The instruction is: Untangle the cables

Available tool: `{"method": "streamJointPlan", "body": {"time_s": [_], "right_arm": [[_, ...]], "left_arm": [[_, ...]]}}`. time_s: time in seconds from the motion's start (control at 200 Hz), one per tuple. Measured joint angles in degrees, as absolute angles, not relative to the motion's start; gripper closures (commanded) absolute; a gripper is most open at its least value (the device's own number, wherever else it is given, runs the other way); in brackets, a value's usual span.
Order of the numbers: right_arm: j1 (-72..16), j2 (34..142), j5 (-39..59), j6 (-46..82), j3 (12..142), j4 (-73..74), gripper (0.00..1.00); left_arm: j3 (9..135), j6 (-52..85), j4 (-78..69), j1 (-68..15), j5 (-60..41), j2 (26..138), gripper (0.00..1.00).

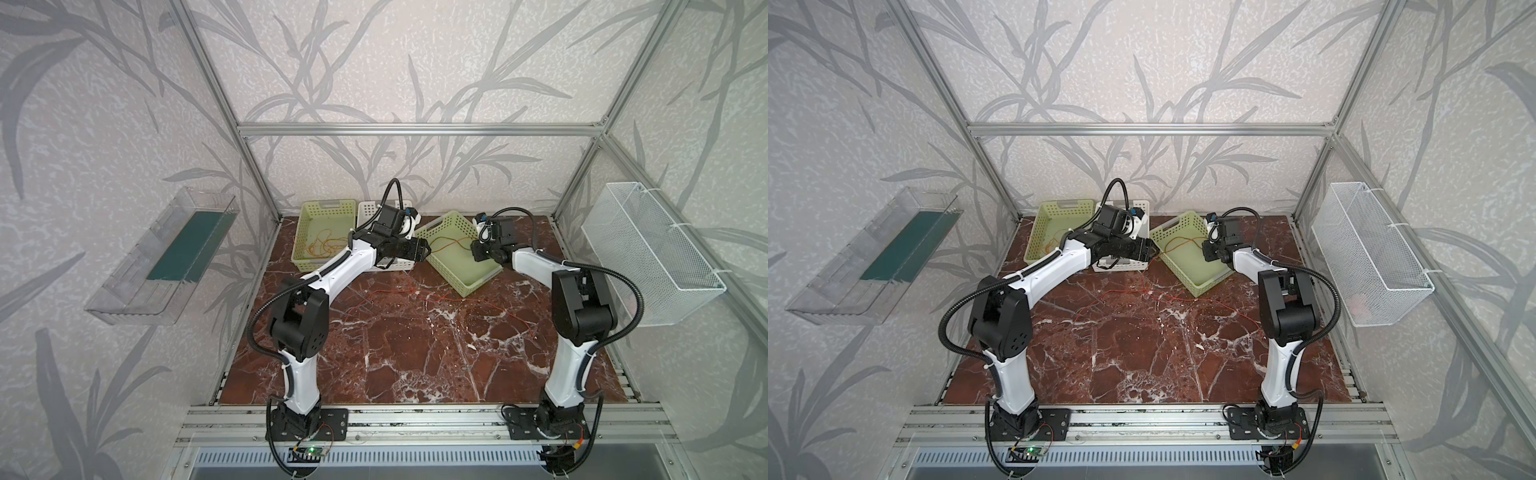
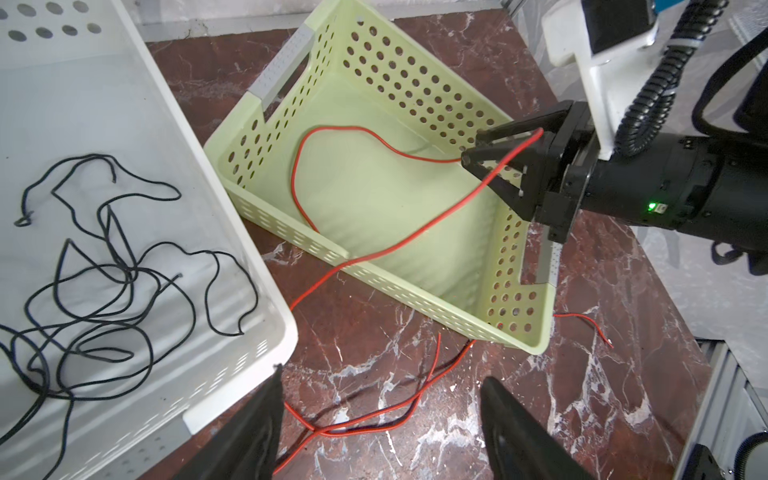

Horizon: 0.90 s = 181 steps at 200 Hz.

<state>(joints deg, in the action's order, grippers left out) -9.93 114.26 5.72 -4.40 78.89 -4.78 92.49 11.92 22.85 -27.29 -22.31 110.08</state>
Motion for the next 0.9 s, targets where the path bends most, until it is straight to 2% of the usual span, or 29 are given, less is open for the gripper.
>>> {"method": "streamJointPlan", "body": {"time_s": [0.25, 0.6, 0.75, 0.905], "right_arm": [[-9.4, 113.5, 3.9, -4.0, 83.4, -16.3, 0.25], [-9.8, 104.8, 6.4, -6.2, 78.7, -18.2, 0.19], [-12.4, 100.0, 6.4, -10.1, 72.1, -17.4, 0.19], [-14.8, 98.4, 6.1, -12.4, 72.0, -16.5, 0.19]], "left_arm": [[92.8, 6.8, 30.8, -27.0, -18.2, 110.1, 0.24], [82.1, 0.3, 32.1, -28.0, -13.6, 105.3, 0.25], [82.3, -4.1, 28.7, -30.7, -11.5, 105.4, 0.25], [85.5, -9.4, 23.7, -34.3, -8.8, 107.6, 0.25]]}}
